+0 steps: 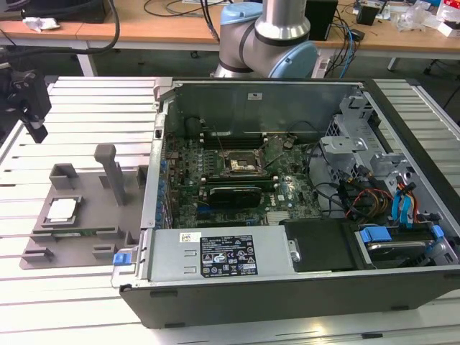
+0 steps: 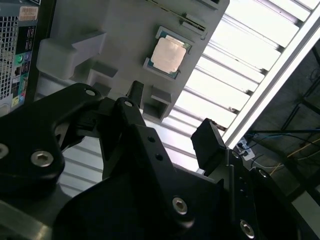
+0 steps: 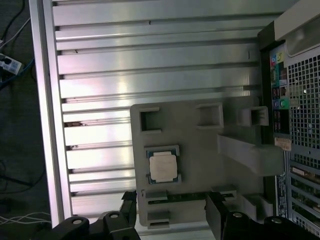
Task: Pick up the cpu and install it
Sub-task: 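Pick up the cpu and move it towards the insertion slot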
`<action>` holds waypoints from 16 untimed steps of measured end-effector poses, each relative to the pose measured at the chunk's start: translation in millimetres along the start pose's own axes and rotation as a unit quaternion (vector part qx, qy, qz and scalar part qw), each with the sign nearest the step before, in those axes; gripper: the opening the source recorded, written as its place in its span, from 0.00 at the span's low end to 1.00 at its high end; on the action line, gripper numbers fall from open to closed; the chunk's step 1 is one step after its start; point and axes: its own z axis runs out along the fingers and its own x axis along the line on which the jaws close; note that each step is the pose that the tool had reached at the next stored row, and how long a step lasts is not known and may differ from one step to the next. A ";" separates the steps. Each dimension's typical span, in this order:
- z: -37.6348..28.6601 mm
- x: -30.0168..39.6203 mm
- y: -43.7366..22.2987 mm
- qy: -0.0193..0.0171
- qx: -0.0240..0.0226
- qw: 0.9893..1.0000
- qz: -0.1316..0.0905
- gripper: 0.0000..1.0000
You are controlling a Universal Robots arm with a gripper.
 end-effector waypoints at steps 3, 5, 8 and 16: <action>3.8 0.1 0.2 0.000 0.000 1.000 0.000 0.66; 7.7 0.2 0.3 0.000 0.000 1.000 0.000 0.66; 12.4 0.3 0.5 0.000 0.000 1.000 0.000 0.66; 20.5 0.6 0.8 0.000 0.000 1.000 0.000 0.66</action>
